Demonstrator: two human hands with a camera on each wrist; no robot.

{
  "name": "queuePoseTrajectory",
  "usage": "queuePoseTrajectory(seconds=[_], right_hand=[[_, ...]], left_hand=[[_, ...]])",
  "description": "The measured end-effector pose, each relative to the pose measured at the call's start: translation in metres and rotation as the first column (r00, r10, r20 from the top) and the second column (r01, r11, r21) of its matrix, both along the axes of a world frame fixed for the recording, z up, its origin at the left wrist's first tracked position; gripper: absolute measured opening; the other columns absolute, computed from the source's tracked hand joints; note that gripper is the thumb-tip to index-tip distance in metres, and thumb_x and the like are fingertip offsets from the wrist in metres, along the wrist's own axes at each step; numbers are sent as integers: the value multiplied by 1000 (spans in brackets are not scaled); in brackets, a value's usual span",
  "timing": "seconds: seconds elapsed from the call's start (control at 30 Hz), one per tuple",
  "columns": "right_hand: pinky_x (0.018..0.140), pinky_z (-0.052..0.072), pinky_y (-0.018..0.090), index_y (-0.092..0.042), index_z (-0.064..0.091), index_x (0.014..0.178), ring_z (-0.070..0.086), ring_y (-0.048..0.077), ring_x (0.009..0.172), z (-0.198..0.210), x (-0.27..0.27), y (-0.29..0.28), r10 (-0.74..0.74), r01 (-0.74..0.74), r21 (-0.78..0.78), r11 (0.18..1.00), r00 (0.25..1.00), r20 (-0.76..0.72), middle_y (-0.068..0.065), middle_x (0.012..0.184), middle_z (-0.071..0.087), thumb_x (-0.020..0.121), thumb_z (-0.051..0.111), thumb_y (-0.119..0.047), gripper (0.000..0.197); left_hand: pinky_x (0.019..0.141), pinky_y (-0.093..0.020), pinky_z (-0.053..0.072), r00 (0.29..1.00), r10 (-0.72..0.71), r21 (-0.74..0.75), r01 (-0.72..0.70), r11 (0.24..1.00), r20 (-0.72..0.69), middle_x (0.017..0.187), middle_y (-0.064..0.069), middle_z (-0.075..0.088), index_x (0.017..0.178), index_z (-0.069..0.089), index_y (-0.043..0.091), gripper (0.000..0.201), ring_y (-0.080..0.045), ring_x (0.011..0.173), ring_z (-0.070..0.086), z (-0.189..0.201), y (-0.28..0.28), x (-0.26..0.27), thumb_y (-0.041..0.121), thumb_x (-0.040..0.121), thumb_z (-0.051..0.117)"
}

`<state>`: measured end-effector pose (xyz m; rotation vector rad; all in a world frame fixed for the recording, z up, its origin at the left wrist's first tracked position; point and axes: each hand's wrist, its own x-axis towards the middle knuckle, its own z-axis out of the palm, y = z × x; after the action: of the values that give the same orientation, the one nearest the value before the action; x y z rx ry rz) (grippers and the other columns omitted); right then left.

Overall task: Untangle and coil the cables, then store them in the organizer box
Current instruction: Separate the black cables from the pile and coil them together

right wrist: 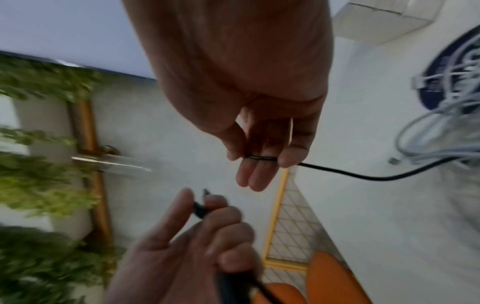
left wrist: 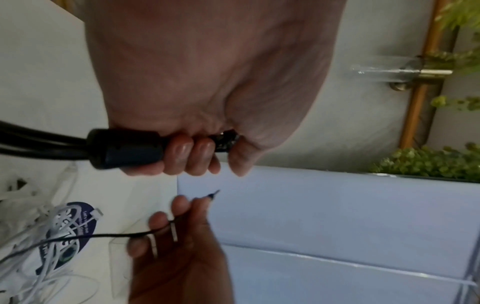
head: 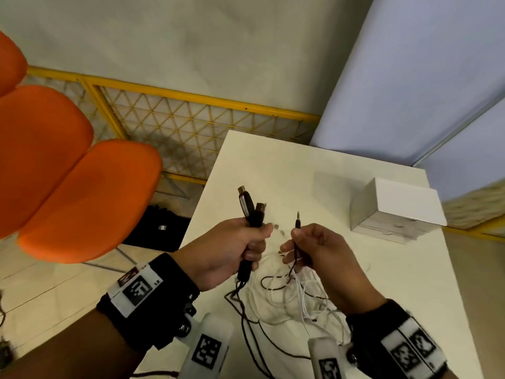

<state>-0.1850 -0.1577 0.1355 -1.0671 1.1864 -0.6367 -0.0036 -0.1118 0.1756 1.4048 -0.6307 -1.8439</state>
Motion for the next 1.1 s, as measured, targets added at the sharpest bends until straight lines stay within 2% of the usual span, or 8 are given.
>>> queuePoseTrajectory(seconds=[0.2, 0.43, 0.53, 0.67, 0.77, 0.87, 1.0, 1.1], right_hand=[[50, 45, 27, 2, 66, 89, 70, 21, 59, 72, -19, 12, -80, 73, -167, 983, 996, -36, 14, 78, 74, 92, 67, -17, 19], [42, 45, 22, 4, 65, 83, 65, 14, 45, 104, -23, 20, -61, 27, -292, 956, 992, -107, 12, 64, 72, 88, 69, -6, 11], [43, 46, 22, 0, 64, 77, 61, 16, 42, 105, -21, 18, -93, 38, -339, 940, 985, -147, 14, 59, 69, 83, 66, 3, 7], [47, 53, 33, -7, 54, 85, 68, 26, 51, 104, -22, 19, -104, 65, -346, 936, 990, -96, 13, 64, 67, 81, 74, 2, 23], [52, 56, 34, -11, 55, 93, 70, 22, 56, 105, -29, 24, -25, -13, -324, 946, 993, -113, 11, 69, 71, 80, 79, -1, 29], [50, 56, 31, -2, 57, 92, 67, 19, 52, 107, -37, 27, -37, 30, -311, 950, 999, -19, 8, 64, 71, 79, 78, 1, 25], [53, 59, 27, 12, 59, 91, 70, 21, 56, 117, -43, 28, -77, 120, -295, 948, 985, 154, 18, 67, 72, 81, 73, 6, 18], [62, 61, 39, 7, 67, 97, 71, 31, 62, 123, -44, 27, -93, 149, -279, 949, 975, 204, 24, 76, 72, 82, 72, 1, 17]], left_hand=[[63, -30, 30, 999, -33, -133, 32, 991, -6, 72, 1, 23, 100, 50, 12, 51, -14, 61, 24, 13, -15, -33, 57, 83, 69], [65, -32, 28, 985, -171, -331, 171, 928, 30, 70, -3, 27, 130, 51, -9, 77, -11, 57, 32, 26, -20, -64, 56, 88, 52], [62, -32, 32, 994, -110, -321, 99, 942, -18, 76, -15, 19, 116, 62, -4, 56, -10, 49, 42, 31, -20, -77, 47, 94, 52], [52, -29, 38, 1000, 9, -294, -9, 956, -1, 90, -17, 47, 102, 67, 4, 49, -14, 46, 38, 37, -24, -82, 47, 103, 44], [52, -27, 38, 976, 146, -320, -89, 943, 159, 60, -7, 50, 81, 62, 8, 54, -16, 47, 43, 44, -29, -76, 52, 103, 40], [49, -26, 36, 972, 225, -353, -188, 917, 67, 53, -1, 37, 71, 55, 9, 59, -16, 48, 34, 46, -31, -68, 56, 101, 36], [69, -34, 42, 1000, -28, -369, 23, 929, -7, 82, -13, 49, 97, 60, -4, 94, -26, 72, 40, 39, -24, -73, 87, 77, 43], [75, -30, 38, 979, -201, -492, 195, 848, 40, 95, 2, 67, 118, 59, -2, 90, -10, 75, 50, 42, -13, -85, 78, 82, 38]])
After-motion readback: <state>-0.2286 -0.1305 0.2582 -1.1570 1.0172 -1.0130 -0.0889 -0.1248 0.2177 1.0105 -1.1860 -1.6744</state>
